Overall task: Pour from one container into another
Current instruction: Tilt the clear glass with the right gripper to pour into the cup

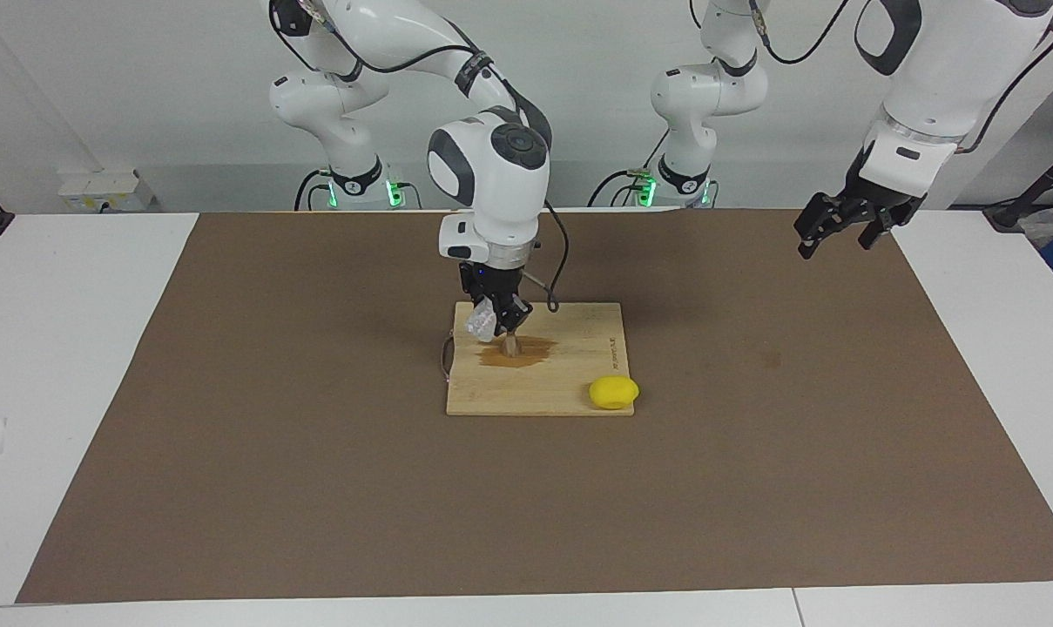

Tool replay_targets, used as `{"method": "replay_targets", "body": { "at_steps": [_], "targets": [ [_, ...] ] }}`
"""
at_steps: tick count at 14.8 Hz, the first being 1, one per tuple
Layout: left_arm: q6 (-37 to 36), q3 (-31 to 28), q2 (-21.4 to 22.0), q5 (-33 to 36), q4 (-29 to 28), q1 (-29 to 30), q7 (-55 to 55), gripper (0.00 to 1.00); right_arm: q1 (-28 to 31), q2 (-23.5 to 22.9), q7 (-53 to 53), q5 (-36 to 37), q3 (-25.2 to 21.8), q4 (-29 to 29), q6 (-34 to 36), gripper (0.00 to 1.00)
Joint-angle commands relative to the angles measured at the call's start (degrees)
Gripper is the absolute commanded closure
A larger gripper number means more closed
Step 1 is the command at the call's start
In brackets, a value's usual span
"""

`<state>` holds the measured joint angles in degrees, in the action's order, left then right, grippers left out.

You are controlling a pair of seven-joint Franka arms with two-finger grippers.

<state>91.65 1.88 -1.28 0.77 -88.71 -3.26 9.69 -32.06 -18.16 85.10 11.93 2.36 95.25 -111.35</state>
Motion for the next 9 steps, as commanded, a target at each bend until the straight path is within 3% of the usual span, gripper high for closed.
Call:
{"method": "replay_targets", "body": {
  "at_steps": [1, 9],
  "targets": [
    [-1.47, -2.58, 1.37, -0.24, -0.41, -2.1, 0.33, 0.0, -0.37, 0.94, 2.08, 2.22, 0.02, 0.81, 0.43, 1.0],
    [-1.74, -2.06, 1.72, -0.24, -1.12, -2.72, 0.16, 0.0, 0.77, 0.76, 1.47, -2.78, 0.02, 0.37, 1.05, 1.0]
  ]
}}
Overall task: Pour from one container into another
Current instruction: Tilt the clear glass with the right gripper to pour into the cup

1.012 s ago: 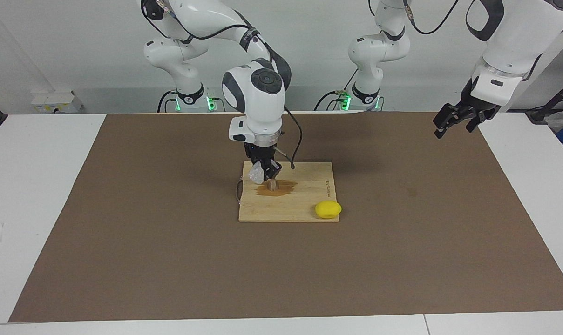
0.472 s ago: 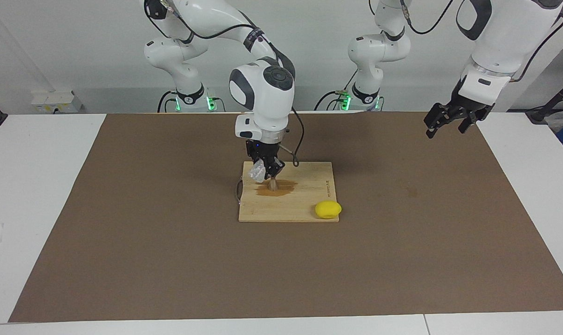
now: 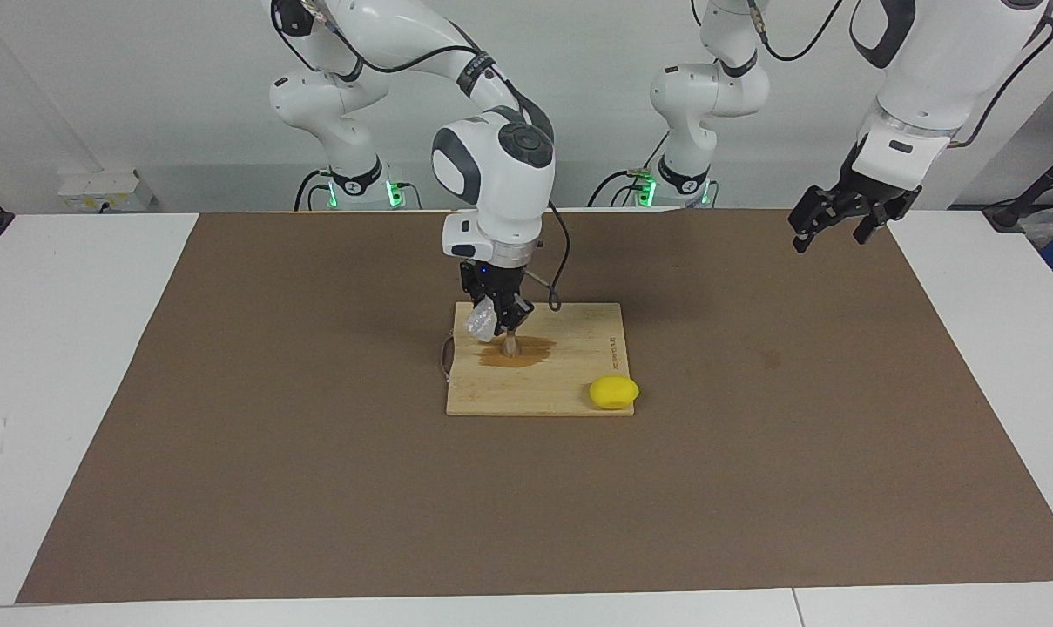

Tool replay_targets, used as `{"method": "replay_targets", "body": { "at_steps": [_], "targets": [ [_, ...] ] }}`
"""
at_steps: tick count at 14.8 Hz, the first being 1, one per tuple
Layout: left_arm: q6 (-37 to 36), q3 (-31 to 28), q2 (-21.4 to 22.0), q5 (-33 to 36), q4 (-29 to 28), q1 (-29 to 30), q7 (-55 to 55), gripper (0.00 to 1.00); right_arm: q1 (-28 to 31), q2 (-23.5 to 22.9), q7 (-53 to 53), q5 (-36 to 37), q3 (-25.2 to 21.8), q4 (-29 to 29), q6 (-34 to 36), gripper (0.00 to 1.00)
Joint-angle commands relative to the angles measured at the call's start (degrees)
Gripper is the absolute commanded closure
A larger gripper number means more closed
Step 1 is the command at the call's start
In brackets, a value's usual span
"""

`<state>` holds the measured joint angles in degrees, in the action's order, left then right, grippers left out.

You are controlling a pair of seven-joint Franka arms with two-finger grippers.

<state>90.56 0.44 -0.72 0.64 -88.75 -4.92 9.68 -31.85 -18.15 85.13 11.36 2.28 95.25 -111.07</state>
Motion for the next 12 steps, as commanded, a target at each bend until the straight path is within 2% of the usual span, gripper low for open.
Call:
{"method": "replay_targets", "body": {
  "at_steps": [1, 12],
  "targets": [
    [-0.73, -0.53, 1.16, -0.11, -1.08, -1.14, 0.16, 0.0, 0.73, 0.74, 1.35, -3.35, 0.09, 0.37, 0.77, 1.0],
    [-1.87, 0.7, 1.42, -0.11, -0.99, 0.52, -2.03, 0.0, 6.62, 1.18, -3.22, -19.96, 0.09, 0.11, 1.3, 1.0]
  ]
}}
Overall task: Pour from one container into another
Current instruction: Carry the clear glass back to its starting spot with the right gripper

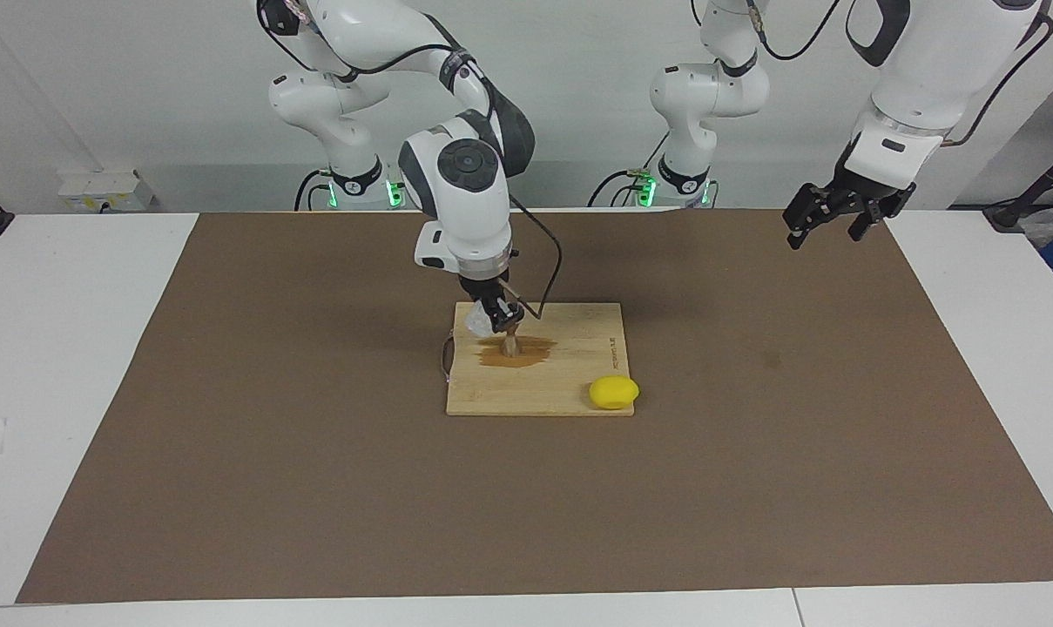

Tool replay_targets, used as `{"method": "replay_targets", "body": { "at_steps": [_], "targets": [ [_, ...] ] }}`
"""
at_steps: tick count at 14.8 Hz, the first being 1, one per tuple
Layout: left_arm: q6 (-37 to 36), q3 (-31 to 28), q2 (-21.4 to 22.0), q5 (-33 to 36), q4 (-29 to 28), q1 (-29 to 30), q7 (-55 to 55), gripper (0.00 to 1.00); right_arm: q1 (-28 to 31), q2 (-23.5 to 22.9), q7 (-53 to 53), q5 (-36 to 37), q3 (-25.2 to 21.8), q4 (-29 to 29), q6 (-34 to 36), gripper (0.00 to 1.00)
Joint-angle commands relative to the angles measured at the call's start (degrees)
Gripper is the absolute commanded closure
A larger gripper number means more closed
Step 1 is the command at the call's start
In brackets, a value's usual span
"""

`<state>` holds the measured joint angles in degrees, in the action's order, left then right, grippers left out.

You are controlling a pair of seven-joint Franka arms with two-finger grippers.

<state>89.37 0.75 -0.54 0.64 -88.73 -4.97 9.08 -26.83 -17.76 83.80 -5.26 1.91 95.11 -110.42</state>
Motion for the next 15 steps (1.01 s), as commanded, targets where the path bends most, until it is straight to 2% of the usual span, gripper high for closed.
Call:
{"method": "replay_targets", "body": {
  "at_steps": [1, 4, 9, 13, 15],
  "targets": [
    [-0.78, 0.4, 1.33, -0.11, -1.09, 0.66, -1.44, 0.0, 2.83, 0.79, -2.5, -5.27, 0.47, 0.6, 0.56, 1.0],
    [-0.6, 0.31, 1.33, -0.11, -1.18, 0.57, -1.35, 0.0, 8.7, 0.97, -7.58, -16.59, 0.47, 3.06, -1.55, 1.0],
    [-0.69, 0.4, 1.33, -0.11, -1.09, 1.45, -1.44, 0.0, 20.22, 2.9, -19.52, -29.78, 0.47, 11.05, -1.64, 1.0],
    [-0.43, 2.33, 1.33, -0.11, -1.18, 3.47, -1.44, 0.0, 28.31, 2.56, -29.64, -33.41, 0.47, 14.75, -0.41, 1.0],
    [-0.86, 2.42, 1.25, -0.11, -0.92, 3.56, -1.44, 0.0, 33.22, 0.63, -36.83, -34.73, 0.47, 15.02, 1.95, 1.0]
  ]
}}
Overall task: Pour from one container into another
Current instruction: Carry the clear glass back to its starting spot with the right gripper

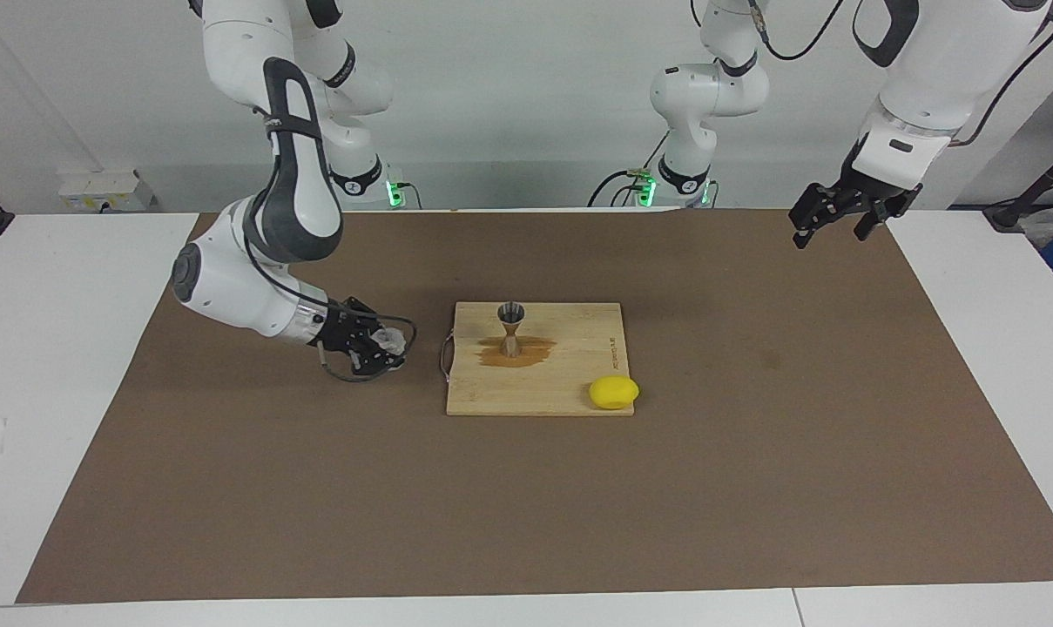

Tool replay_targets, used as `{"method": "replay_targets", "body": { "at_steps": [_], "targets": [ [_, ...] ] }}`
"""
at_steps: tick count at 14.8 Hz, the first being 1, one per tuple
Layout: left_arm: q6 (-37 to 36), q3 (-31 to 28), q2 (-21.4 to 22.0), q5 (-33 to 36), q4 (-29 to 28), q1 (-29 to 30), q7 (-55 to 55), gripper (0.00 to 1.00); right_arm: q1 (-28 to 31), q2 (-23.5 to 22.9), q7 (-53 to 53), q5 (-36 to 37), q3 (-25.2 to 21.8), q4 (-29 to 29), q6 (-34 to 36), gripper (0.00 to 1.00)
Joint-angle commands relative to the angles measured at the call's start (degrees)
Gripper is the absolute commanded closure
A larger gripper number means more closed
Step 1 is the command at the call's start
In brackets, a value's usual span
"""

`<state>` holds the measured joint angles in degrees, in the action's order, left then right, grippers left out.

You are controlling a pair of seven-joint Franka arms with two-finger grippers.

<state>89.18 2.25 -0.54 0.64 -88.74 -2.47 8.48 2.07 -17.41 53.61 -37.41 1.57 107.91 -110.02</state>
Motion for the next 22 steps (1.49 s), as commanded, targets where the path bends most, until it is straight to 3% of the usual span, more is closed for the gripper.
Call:
{"method": "replay_targets", "body": {
  "at_steps": [1, 4, 8, 11, 12, 14, 18, 22],
  "targets": [
    [-0.68, 1.09, 1.25, -0.11, -0.91, 1.06, -0.74, 0.0, 6.0, -0.68, -9.28, -2.58, 0.81, 2.22, 2.18, 1.0],
    [-0.76, 1.09, 1.25, -0.11, -1.0, 0.8, -0.74, 0.0, 11.28, -4.55, -13.86, -2.58, 0.81, 1.43, 4.11, 1.0],
    [-3.22, 1.18, 1.33, -0.11, 0.58, 0.98, -0.83, 0.0, 13.22, -4.91, -13.97, -2.58, 0.46, 1.95, 2.89, 1.0],
    [-3.4, 1.09, 1.42, -0.11, 0.49, 0.98, -0.83, 0.0, 14.54, -4.56, -9.76, -2.58, 0.28, 4.15, -1.15, 0.22],
    [-2.79, 1.09, 1.94, -0.11, -0.11, 0.98, -0.83, 0.0, 14.63, -4.3, -9.31, -2.58, 0.28, 4.24, -1.24, 0.13],
    [-2.26, 1.09, 2.3, -0.11, -0.82, 1.06, -0.92, 0.0, 14.63, -3.6, -9.05, -2.49, 0.19, 4.24, -1.24, 0.06],
    [0.72, 1.09, 3.87, -0.11, -4.15, 1.5, -1.09, 0.0, 14.45, 1.14, -9.13, -1.18, 0.19, 4.41, -1.07, 0.02],
    [1.43, 1.09, 4.23, -0.11, -4.87, 1.5, -0.92, 0.0, 13.84, 6.5, -9.92, 6.1, 0.28, 4.41, -0.37, 0.01]
  ]
}}
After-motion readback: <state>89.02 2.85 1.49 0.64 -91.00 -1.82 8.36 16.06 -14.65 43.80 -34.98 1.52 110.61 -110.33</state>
